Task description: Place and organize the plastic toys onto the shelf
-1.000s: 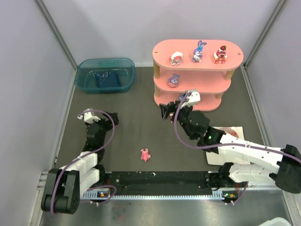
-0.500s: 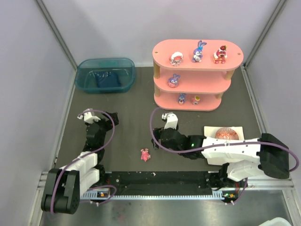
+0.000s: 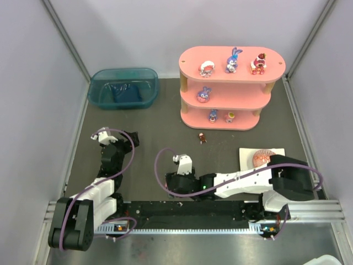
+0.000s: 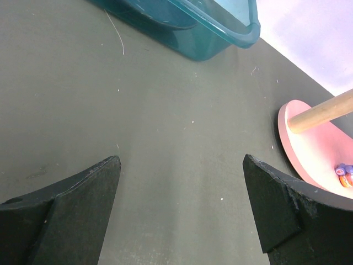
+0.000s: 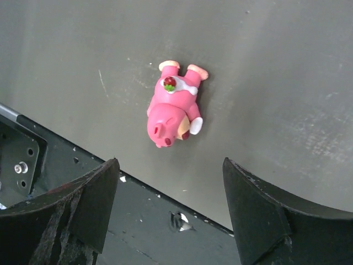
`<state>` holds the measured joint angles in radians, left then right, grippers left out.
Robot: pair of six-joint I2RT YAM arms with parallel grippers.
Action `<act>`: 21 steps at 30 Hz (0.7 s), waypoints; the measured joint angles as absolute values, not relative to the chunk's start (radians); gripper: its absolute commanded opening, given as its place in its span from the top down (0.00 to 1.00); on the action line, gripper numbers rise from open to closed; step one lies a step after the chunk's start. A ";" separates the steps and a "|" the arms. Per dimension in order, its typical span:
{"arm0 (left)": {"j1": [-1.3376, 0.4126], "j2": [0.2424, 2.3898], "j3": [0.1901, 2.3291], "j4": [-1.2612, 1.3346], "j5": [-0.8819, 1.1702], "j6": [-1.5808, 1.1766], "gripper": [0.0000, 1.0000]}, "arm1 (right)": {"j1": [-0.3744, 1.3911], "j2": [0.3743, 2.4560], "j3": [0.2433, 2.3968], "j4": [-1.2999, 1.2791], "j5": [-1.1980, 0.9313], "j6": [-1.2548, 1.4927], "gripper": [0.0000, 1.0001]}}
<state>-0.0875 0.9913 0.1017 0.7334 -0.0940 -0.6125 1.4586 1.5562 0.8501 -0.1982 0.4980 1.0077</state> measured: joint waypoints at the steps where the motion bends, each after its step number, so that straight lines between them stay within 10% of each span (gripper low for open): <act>1: -0.088 0.991 0.102 0.733 -0.094 -0.613 0.02 | 1.469 1.568 0.858 -0.202 0.503 1.016 0.24; 21: -0.088 0.991 0.102 0.733 -0.094 -0.619 0.02 | 1.552 1.696 0.919 -0.177 0.760 1.077 0.32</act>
<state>-0.0875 0.9913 0.1017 0.7334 -0.0940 -0.6193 1.5517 1.6962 0.9188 -0.1768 0.7601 1.0775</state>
